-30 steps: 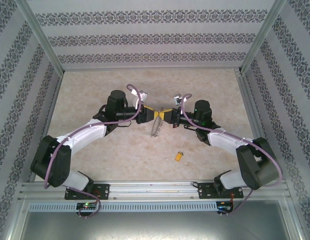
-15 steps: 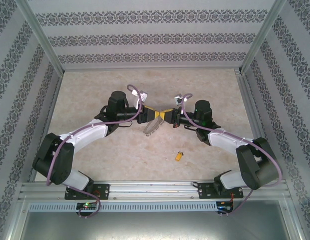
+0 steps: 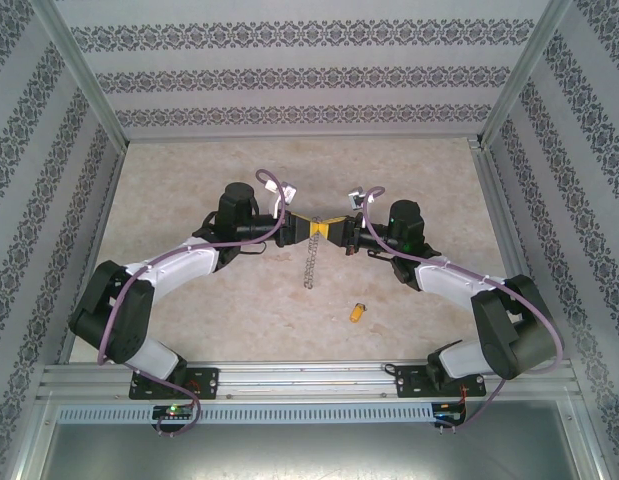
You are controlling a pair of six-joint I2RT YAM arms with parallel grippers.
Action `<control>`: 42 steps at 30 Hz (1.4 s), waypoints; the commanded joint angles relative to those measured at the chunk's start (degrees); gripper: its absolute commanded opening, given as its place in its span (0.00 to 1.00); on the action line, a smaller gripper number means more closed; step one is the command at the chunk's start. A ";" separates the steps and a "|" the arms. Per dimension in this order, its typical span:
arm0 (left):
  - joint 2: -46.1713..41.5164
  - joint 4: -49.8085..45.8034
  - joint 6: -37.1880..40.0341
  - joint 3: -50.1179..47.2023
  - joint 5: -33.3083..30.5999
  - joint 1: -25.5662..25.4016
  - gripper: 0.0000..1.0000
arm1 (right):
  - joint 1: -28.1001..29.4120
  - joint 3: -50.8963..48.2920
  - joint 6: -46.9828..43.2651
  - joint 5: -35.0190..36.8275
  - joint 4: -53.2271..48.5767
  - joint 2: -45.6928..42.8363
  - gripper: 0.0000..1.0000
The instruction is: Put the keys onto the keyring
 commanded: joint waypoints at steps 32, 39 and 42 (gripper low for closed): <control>-5.38 -18.91 28.39 6.26 -5.07 -1.36 0.00 | -3.96 -7.08 3.99 8.42 -8.04 -14.59 0.64; -6.47 -19.38 36.32 5.73 -7.87 -2.78 0.00 | -2.59 -6.81 4.02 6.18 -7.92 -12.47 0.68; -6.94 -18.70 39.62 5.00 -8.42 -3.24 0.00 | -1.90 -6.35 3.98 5.86 -7.57 -11.37 0.69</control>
